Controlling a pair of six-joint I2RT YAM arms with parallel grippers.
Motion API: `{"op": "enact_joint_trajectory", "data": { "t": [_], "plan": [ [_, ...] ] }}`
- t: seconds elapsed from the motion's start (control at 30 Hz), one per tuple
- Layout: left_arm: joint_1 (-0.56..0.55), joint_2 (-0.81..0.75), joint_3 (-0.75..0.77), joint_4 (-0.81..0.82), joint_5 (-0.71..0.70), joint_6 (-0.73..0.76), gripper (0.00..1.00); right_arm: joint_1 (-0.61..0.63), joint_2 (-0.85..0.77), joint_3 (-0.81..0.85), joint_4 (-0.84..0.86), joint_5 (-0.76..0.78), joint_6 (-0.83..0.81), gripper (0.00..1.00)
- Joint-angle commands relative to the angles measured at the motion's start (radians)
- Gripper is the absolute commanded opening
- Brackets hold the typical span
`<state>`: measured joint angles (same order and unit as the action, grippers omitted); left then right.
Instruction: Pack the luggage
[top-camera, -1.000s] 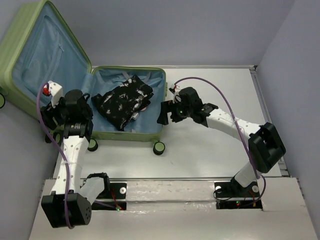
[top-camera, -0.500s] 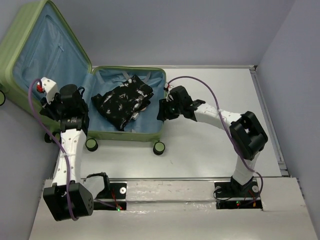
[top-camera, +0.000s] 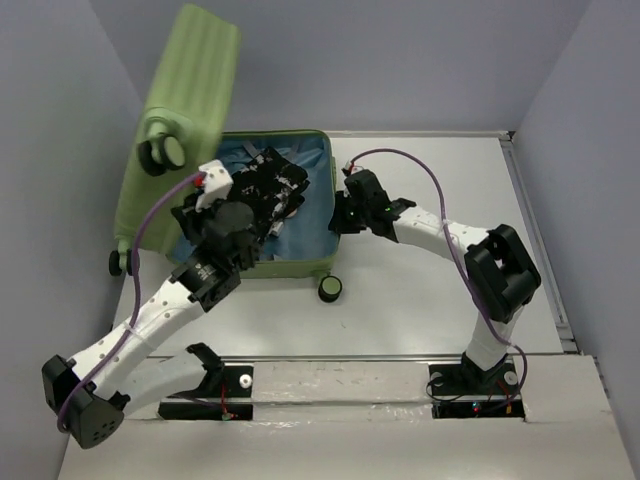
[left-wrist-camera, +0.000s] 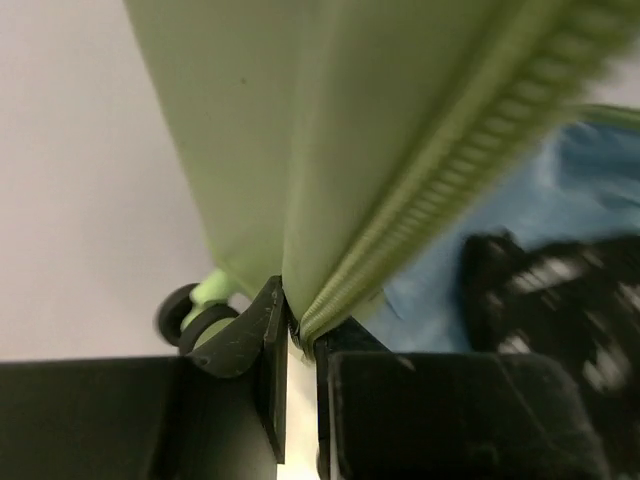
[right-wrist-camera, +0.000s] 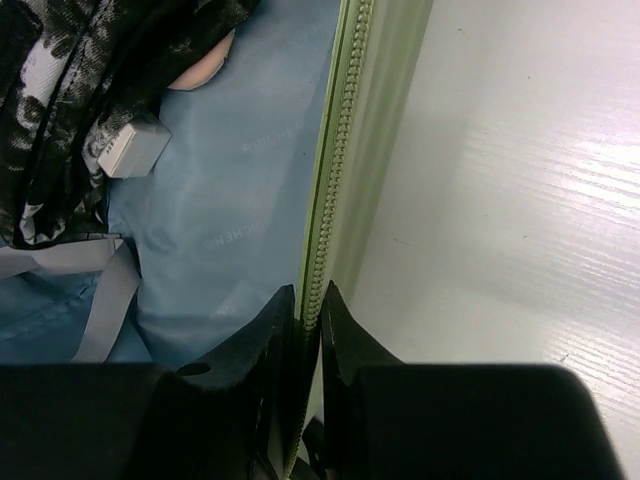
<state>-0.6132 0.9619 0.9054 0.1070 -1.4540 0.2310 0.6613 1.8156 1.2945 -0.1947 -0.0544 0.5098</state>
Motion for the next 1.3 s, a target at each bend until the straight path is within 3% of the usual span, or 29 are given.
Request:
{"op": "enact_joint_trajectory", "data": {
  "t": [0.0,0.03,0.13,0.2,0.3,0.37,0.47,0.57,0.6,0.63,0.7,0.73,0.77,0.8,0.83,0.87,0.9,0.93,1.0,1.1,1.17,1.2,1.23,1.27],
  "plan": [
    [-0.296,-0.006,-0.028,0.089,-0.051,-0.09,0.06,0.024,-0.035,-0.052,0.072,-0.099,-0.047,0.07],
    [-0.424,0.001,-0.028,0.083,-0.071,-0.104,0.06,0.024,-0.041,-0.066,0.077,-0.093,-0.044,0.07],
    [-0.647,0.05,-0.007,0.068,-0.138,-0.14,0.06,0.014,-0.065,-0.107,0.083,-0.094,-0.037,0.07],
    [-0.721,0.078,0.021,0.062,-0.157,-0.148,0.06,-0.008,-0.102,-0.141,0.086,-0.091,-0.03,0.07],
    [-0.856,0.068,0.088,0.057,-0.166,-0.151,0.64,-0.046,-0.171,-0.234,0.109,-0.087,-0.022,0.07],
    [-0.955,0.04,0.145,0.057,-0.16,-0.166,0.96,-0.077,-0.22,-0.296,0.116,-0.094,-0.025,0.07],
    [-1.022,0.021,0.219,0.056,-0.145,-0.174,0.97,-0.1,-0.278,-0.352,0.117,-0.088,-0.042,0.07],
    [-1.045,-0.011,0.274,-0.016,-0.008,-0.231,0.95,-0.166,-0.358,-0.426,0.115,-0.117,-0.053,0.07],
    [-1.039,-0.018,0.3,-0.088,0.021,-0.387,0.94,-0.204,-0.378,-0.455,0.113,-0.128,-0.06,0.07],
    [-0.981,-0.022,0.355,-0.24,0.062,-0.457,0.92,-0.222,-0.398,-0.463,0.106,-0.14,-0.068,0.07],
    [-0.846,-0.026,0.392,-0.341,0.287,-0.557,0.91,-0.258,-0.452,-0.462,0.08,-0.142,-0.082,0.07],
    [-0.75,-0.028,0.398,-0.366,0.39,-0.599,0.9,-0.284,-0.466,-0.439,0.048,-0.14,-0.096,0.09],
    [-0.561,-0.028,0.392,-0.374,0.578,-0.604,0.88,-0.293,-0.489,-0.42,0.029,-0.136,-0.114,0.15],
    [-0.471,-0.017,0.389,-0.368,0.666,-0.601,0.88,-0.293,-0.496,-0.393,0.009,-0.127,-0.122,0.19],
    [-0.382,0.003,0.417,-0.377,0.752,-0.601,0.88,-0.302,-0.496,-0.362,-0.035,-0.111,-0.131,0.29],
    [-0.211,0.024,0.435,-0.41,0.888,-0.608,0.88,-0.302,-0.496,-0.287,-0.057,-0.107,-0.14,0.4],
    [-0.133,0.073,0.452,-0.414,0.953,-0.611,0.89,-0.302,-0.486,-0.243,-0.084,-0.102,-0.157,0.66],
    [-0.059,0.099,0.469,-0.411,1.033,-0.604,0.89,-0.302,-0.48,-0.198,-0.153,-0.095,-0.171,0.77],
    [0.129,0.173,0.53,-0.415,1.18,-0.602,0.91,-0.302,-0.472,-0.072,-0.219,-0.088,-0.209,0.89],
    [0.336,0.282,0.607,-0.4,1.334,-0.611,0.92,-0.302,-0.516,0.008,-0.301,-0.065,-0.249,0.88],
    [0.426,0.343,0.662,-0.376,1.449,-0.625,0.92,-0.302,-0.568,0.035,-0.349,-0.07,-0.266,0.83],
    [0.466,0.38,0.687,-0.374,1.499,-0.642,0.92,-0.302,-0.584,0.046,-0.365,-0.093,-0.274,0.72],
    [0.539,0.456,0.735,-0.362,1.543,-0.657,0.92,-0.302,-0.601,0.058,-0.383,-0.163,-0.28,0.37],
    [0.575,0.492,0.763,-0.354,1.623,-0.67,0.92,-0.29,-0.631,0.055,-0.385,-0.198,-0.275,0.2]
  ]
}}
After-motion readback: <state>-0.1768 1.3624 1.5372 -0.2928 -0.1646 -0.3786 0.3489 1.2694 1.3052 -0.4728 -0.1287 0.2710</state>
